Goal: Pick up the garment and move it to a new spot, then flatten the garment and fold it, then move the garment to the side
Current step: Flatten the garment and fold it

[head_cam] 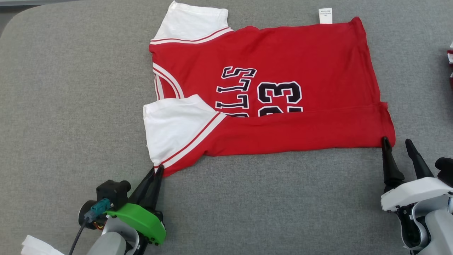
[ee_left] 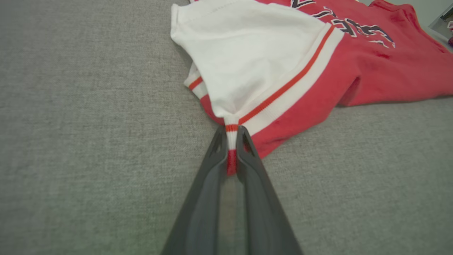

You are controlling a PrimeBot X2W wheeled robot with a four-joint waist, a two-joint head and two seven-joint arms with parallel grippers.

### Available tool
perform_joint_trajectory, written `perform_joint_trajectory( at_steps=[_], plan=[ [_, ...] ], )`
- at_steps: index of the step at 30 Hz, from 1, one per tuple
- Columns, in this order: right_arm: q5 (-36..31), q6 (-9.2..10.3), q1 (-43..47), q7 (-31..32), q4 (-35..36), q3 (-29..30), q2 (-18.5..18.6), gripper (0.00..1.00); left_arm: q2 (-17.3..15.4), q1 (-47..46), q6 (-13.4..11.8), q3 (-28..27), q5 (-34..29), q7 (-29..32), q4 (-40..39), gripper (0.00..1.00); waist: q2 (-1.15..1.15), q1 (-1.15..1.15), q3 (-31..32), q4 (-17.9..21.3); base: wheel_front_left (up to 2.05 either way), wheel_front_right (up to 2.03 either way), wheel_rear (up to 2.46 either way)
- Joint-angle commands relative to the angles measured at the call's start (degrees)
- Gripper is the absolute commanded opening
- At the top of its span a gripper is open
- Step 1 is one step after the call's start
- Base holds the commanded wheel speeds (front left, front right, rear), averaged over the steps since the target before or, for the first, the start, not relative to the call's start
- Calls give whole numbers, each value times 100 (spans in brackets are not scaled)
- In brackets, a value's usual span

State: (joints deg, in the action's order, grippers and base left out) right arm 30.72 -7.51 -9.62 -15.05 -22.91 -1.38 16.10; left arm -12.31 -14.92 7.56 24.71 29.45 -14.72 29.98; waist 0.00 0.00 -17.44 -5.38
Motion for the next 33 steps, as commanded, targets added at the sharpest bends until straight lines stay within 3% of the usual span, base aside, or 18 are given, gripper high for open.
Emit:
perform_joint_trajectory(
  at_steps=[1, 7, 8, 9, 10, 23, 33],
  plan=[
    [51, 5, -105, -15, -111, -57, 28, 100, -120, -38, -25, 13, 0, -15, -24, 0, 0, 0, 5, -26, 0, 0, 0],
    [442, 4, -473, -13, -689, -480, 63, 100, -286, -119, -24, 64, -41, -51, -278, 0, 0, 0, -16, -74, 0, 0, 0],
    [495, 4, -513, -5, -736, -554, 92, 96, -312, -127, -24, 74, -61, -52, -283, 0, 0, 0, -18, -84, 0, 0, 0],
    [535, 4, -560, -1, -777, -617, 134, 8, -336, -144, -25, 88, -69, -45, -298, 0, 0, 0, -20, -96, 0, 0, 0],
    [562, 4, -577, 0, -793, -675, 177, 0, -358, -157, -24, 103, -75, -45, -305, 0, 0, 0, -17, -106, 0, 0, 0],
    [722, 7, 109, -8, -302, -754, 670, 0, -798, 165, -28, 278, -51, -17, -673, 0, 0, 0, 282, -163, 0, 0, 0],
    [603, 8, 1132, -8, 414, -408, 775, 0, -1119, 1010, -296, 302, 5, 158, -1517, 0, 0, 0, 499, -171, 0, 0, 0]
  ],
)
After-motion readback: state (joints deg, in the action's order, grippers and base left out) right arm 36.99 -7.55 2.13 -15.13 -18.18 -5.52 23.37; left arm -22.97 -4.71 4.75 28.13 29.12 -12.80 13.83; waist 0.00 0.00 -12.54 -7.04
